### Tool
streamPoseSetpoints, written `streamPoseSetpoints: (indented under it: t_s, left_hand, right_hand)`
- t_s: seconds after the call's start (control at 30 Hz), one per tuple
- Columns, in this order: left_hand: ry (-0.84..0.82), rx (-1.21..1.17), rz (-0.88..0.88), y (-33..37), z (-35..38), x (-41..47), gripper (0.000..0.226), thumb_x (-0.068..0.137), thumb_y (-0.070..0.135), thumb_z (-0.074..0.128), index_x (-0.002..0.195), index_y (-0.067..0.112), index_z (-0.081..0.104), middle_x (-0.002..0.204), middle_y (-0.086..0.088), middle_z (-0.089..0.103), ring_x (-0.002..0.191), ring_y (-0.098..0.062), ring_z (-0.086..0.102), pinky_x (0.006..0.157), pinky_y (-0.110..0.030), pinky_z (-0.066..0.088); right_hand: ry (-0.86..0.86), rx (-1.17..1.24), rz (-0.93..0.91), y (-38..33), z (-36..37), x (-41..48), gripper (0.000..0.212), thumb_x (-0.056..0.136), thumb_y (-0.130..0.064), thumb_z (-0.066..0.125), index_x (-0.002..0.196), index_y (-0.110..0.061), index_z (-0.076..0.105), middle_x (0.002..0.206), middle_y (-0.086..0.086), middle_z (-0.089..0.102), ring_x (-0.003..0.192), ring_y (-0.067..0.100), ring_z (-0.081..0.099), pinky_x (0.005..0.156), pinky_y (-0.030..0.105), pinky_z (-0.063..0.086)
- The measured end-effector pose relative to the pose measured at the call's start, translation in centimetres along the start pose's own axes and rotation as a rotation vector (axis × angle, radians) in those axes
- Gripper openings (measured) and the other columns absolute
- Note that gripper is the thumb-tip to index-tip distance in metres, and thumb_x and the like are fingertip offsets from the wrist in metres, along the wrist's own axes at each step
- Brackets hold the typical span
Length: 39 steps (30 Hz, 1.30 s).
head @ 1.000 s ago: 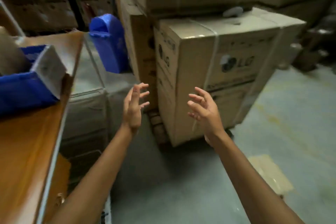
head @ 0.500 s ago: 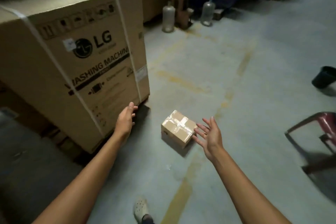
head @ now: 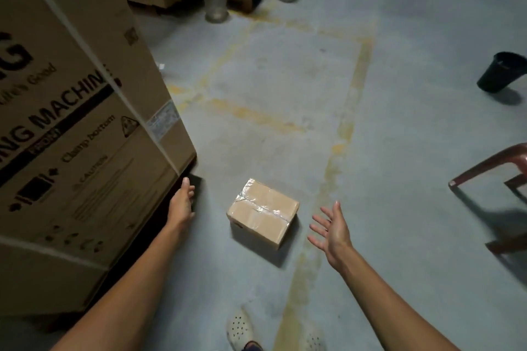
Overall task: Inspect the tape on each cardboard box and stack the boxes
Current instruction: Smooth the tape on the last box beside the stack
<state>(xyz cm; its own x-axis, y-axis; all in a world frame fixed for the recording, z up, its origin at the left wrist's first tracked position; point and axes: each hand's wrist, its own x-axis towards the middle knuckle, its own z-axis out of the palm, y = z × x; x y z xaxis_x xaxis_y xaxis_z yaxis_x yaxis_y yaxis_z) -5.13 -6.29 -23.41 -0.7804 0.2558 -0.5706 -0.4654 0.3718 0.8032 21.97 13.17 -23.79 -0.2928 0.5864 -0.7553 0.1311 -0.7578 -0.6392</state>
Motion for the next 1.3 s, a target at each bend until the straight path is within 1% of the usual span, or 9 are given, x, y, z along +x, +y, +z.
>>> streamPoseSetpoints:
  t_s: [0.17, 0.33, 0.53, 0.67, 0.77, 0.87, 0.93, 1.07, 1.3]
  left_hand:
    - [0.011, -0.017, 0.006, -8.3, 7.1, 12.1, 0.055, 0.1, 0.06, 0.037, 0.124, 0.016, 0.059, 0.129, -0.005, 0.055, 0.124, -0.022, 0.049, 0.095, -0.042, 0.038]
    - [0.025, 0.136, 0.057, -19.4, 12.1, 23.3, 0.063, 0.103, 0.056, 0.034, 0.142, 0.009, 0.05, 0.146, -0.009, 0.048, 0.136, -0.027, 0.043, 0.116, -0.047, 0.031]
    - [-0.031, 0.422, 0.16, -30.9, 15.5, 35.0, 0.07, 0.098, 0.065, 0.035, 0.131, 0.008, 0.056, 0.136, -0.014, 0.056, 0.123, -0.032, 0.053, 0.106, -0.046, 0.041]
    - [-0.04, 0.263, 0.018, -36.7, 16.0, 43.1, 0.088, 0.086, 0.081, 0.032, 0.133, 0.011, 0.058, 0.138, -0.012, 0.058, 0.124, -0.03, 0.055, 0.111, -0.046, 0.039]
    - [0.017, 0.159, -0.016, -34.5, 17.0, 39.6, 0.057, 0.099, 0.056, 0.037, 0.124, 0.012, 0.063, 0.128, -0.007, 0.063, 0.116, -0.027, 0.057, 0.102, -0.039, 0.043]
    - [0.038, 0.149, 0.074, -30.8, 16.4, 34.7, 0.031, 0.101, 0.024, 0.045, 0.122, 0.012, 0.065, 0.124, -0.009, 0.063, 0.115, -0.028, 0.057, 0.095, -0.04, 0.047]
    - [0.013, 0.124, 0.129, -27.5, 15.0, 31.0, 0.038, 0.095, 0.003, 0.047, 0.124, 0.018, 0.066, 0.121, -0.004, 0.067, 0.113, -0.023, 0.062, 0.093, -0.038, 0.054]
    - [-0.024, -0.018, 0.12, -18.7, 12.1, 22.2, 0.052, 0.093, -0.018, 0.038, 0.116, 0.021, 0.063, 0.092, 0.01, 0.068, 0.07, 0.002, 0.07, 0.055, -0.014, 0.052]
    - [0.072, -0.223, 0.062, -4.7, 3.7, 8.4, 0.061, 0.091, -0.018, 0.04, 0.142, 0.013, 0.053, 0.12, -0.002, 0.065, 0.078, 0.0, 0.071, 0.058, -0.015, 0.054]
  right_hand:
    - [-0.015, -0.058, 0.033, 5.4, 2.1, 14.9, 0.065, 0.103, -0.059, 0.033, 0.151, -0.015, 0.042, 0.149, 0.015, 0.049, 0.133, 0.036, 0.05, 0.101, 0.051, 0.045]
    - [-0.038, -0.095, 0.104, 15.0, 1.7, 29.8, 0.076, 0.097, -0.069, 0.034, 0.153, -0.018, 0.039, 0.149, 0.012, 0.05, 0.131, 0.033, 0.051, 0.093, 0.046, 0.047]
    - [0.017, -0.163, 0.219, 24.8, -0.2, 41.0, 0.071, 0.103, -0.061, 0.028, 0.156, -0.014, 0.031, 0.161, 0.012, 0.032, 0.145, 0.035, 0.034, 0.112, 0.055, 0.034]
    - [-0.039, -0.113, 0.202, 28.2, 0.1, 44.3, 0.068, 0.1, -0.067, 0.031, 0.144, -0.02, 0.05, 0.141, 0.004, 0.058, 0.128, 0.028, 0.053, 0.11, 0.052, 0.037]
    - [-0.05, -0.048, 0.117, 27.7, 0.7, 44.2, 0.059, 0.101, -0.062, 0.036, 0.127, -0.017, 0.064, 0.116, 0.007, 0.072, 0.094, 0.021, 0.067, 0.089, 0.04, 0.054]
    - [0.014, -0.115, 0.024, 23.6, 0.2, 40.9, 0.037, 0.105, -0.046, 0.041, 0.111, -0.019, 0.066, 0.107, 0.005, 0.072, 0.083, 0.014, 0.064, 0.065, 0.033, 0.049]
    - [0.046, -0.16, -0.034, 19.2, -0.1, 37.7, 0.028, 0.106, -0.033, 0.043, 0.108, -0.017, 0.066, 0.096, 0.003, 0.07, 0.077, 0.012, 0.062, 0.06, 0.032, 0.044]
    - [0.028, -0.305, -0.13, 10.6, 1.4, 31.3, 0.029, 0.097, -0.001, 0.047, 0.119, -0.01, 0.063, 0.103, 0.015, 0.069, 0.078, 0.027, 0.064, 0.065, 0.037, 0.053]
    - [-0.061, -0.556, -0.23, -0.7, 7.3, 13.8, 0.046, 0.084, 0.008, 0.044, 0.112, -0.021, 0.066, 0.095, 0.004, 0.072, 0.078, 0.025, 0.067, 0.052, 0.031, 0.054]
